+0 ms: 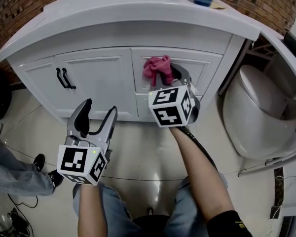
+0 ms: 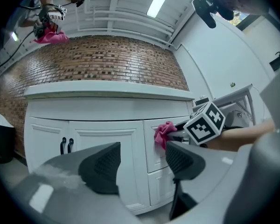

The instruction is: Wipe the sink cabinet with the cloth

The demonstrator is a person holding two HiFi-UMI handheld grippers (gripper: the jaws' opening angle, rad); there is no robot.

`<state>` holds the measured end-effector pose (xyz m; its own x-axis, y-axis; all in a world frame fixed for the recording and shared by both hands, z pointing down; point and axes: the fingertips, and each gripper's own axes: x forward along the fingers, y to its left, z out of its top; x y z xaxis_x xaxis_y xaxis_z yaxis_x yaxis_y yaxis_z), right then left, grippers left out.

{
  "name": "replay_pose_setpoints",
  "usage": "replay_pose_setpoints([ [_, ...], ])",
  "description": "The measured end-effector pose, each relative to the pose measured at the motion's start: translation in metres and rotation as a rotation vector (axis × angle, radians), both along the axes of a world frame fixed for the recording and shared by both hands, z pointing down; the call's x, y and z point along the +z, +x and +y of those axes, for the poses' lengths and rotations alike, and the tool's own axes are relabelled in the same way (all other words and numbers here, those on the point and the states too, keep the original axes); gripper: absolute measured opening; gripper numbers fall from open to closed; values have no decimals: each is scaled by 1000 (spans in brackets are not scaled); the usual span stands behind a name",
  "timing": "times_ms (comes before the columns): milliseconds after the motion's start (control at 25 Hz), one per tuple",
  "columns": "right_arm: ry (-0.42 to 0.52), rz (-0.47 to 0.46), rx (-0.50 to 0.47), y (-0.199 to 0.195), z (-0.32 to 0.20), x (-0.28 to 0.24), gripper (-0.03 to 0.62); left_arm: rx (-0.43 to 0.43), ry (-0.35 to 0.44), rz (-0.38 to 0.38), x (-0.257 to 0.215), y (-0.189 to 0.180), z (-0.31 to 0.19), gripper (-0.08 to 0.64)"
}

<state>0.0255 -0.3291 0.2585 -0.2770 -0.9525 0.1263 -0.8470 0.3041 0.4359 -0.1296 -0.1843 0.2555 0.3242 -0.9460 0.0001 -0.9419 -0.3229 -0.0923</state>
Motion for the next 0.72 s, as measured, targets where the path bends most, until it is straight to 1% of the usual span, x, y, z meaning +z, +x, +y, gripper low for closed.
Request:
replay_pose_setpoints([
  [160, -18, -58, 79, 51, 3, -8, 126, 28, 5, 3, -1, 15, -1, 305],
  [320, -26, -76, 201, 112, 0, -6, 124, 44, 6, 5, -1, 23, -4, 305],
  [400, -48, -121, 235, 141, -1, -1, 126, 48, 6, 7, -1, 26, -5, 305],
  [480, -54, -144, 257, 158, 1, -1, 126, 48, 5, 11, 0, 27, -5, 305],
  [600, -41, -126, 328, 181, 5, -1, 124, 47, 7, 20, -1, 28, -6, 305],
  [720, -66, -177, 384, 202, 6, 7, 124, 54, 10, 19, -2, 29, -5, 305],
])
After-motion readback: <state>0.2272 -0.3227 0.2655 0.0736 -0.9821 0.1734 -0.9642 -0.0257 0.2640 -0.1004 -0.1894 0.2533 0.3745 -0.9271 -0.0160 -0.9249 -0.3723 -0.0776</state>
